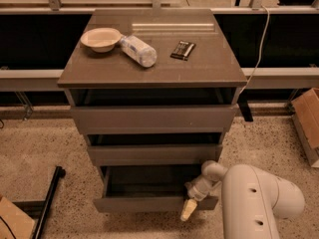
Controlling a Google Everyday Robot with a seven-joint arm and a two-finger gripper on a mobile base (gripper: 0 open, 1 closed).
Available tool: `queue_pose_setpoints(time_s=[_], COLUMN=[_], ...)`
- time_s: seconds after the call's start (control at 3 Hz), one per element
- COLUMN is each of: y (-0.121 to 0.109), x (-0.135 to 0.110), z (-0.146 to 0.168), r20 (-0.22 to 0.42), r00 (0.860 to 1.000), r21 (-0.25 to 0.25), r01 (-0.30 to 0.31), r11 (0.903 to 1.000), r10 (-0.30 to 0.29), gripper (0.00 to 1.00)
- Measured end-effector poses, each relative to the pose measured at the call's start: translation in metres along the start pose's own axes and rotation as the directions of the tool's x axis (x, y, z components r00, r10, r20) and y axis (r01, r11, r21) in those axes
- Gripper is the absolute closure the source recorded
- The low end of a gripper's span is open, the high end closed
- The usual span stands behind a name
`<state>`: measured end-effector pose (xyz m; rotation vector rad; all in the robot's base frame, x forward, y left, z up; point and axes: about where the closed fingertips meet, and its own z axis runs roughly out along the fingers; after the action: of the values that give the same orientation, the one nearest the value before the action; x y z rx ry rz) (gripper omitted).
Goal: Open bottom drawer
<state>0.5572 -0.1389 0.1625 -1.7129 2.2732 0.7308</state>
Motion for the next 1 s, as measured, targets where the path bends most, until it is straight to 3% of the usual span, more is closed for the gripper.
queue_pose_setpoints(time_s=[0.33,1.0], y=[0.0547,0.0574], x=[0.0103,0.0055], z=[0.0327,0.0235], r20=[-0.066,-0.066], r00=[0.998,0.998], r21=[-0.163,-0.163], r01=[0.014,0.014], r11=[0.9865,0.9865], r10=[-0.025,-0.025], gripper=[0.00,0.00])
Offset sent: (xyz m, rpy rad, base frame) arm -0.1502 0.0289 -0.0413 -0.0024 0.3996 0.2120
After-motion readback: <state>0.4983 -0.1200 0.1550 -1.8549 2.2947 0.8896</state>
